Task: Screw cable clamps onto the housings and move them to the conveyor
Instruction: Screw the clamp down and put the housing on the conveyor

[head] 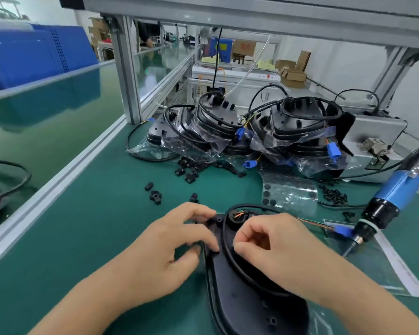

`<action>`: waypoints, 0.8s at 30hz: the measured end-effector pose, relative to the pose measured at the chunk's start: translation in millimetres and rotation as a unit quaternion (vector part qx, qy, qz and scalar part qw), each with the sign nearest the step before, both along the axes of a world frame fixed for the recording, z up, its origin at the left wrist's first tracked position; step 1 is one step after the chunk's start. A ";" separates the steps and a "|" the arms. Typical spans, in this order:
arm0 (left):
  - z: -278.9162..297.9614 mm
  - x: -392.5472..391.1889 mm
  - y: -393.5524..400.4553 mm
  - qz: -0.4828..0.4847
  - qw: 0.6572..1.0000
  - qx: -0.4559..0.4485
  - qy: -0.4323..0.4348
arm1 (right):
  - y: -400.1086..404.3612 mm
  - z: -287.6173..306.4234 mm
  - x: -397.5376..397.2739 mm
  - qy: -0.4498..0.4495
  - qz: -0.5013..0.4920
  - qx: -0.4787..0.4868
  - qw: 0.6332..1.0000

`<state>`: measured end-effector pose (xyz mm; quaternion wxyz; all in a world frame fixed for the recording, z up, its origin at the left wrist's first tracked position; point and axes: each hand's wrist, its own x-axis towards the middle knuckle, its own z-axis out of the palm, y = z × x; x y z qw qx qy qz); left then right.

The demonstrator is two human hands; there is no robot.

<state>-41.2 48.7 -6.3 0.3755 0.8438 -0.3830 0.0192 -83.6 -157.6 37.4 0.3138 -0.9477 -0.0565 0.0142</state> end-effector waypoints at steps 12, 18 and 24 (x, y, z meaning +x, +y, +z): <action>-0.6 -0.3 -13.1 -0.013 0.991 0.109 -0.075 | -1.8 0.0 -4.7 0.011 -0.101 0.103 0.990; -8.1 2.8 -3.4 -0.028 0.998 0.053 -0.005 | 3.2 5.6 -4.1 0.041 -0.052 0.064 0.996; -11.7 7.3 0.2 -0.028 0.999 -0.012 0.042 | 13.3 -1.4 -1.9 0.019 -0.049 -0.026 0.998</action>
